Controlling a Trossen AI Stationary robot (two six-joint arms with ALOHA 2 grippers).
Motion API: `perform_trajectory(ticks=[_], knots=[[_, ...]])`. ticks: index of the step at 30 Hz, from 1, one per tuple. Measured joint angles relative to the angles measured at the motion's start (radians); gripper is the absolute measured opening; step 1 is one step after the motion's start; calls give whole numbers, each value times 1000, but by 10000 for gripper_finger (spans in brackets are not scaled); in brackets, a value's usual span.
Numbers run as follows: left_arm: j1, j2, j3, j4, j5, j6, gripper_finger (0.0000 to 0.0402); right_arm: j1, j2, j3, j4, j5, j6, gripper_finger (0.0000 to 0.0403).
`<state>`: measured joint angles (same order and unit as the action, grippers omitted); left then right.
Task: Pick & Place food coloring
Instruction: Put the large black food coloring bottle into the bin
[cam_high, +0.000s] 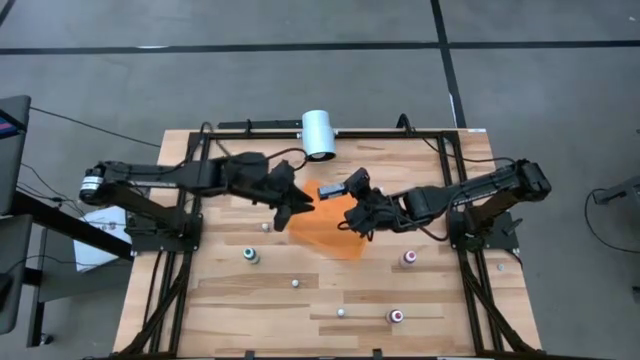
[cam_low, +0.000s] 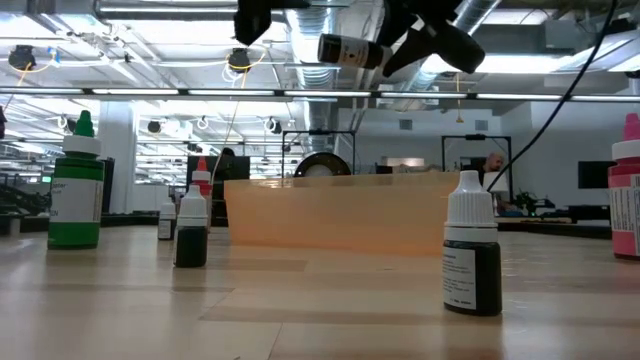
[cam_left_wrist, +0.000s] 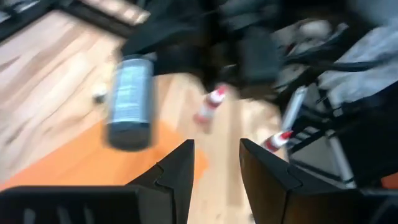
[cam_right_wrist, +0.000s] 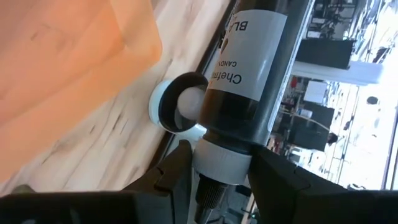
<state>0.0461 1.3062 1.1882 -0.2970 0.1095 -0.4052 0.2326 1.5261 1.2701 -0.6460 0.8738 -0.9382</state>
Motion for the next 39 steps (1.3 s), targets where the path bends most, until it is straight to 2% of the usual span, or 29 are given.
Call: perform_trajectory(ticks=[4,9,18,25,31,39], knots=[[57,29,39,-72,42,6,121,19,0,0,0,-3,-13,126],[121,38,41,-70,126,6,142,35,0,0,-3,-6,-14,124],[151,48,42,-36,183,26,188,35,0,0,20,-8,-64,130],[151,80,42,-31,231,25,191,35,0,0,134,-10,-229,127],[153,93,67,-31,249,34,191,33,0,1,155,-11,-302,134],[153,159,185,-204,245,96,191,33,1,1,190,-11,-328,125]])
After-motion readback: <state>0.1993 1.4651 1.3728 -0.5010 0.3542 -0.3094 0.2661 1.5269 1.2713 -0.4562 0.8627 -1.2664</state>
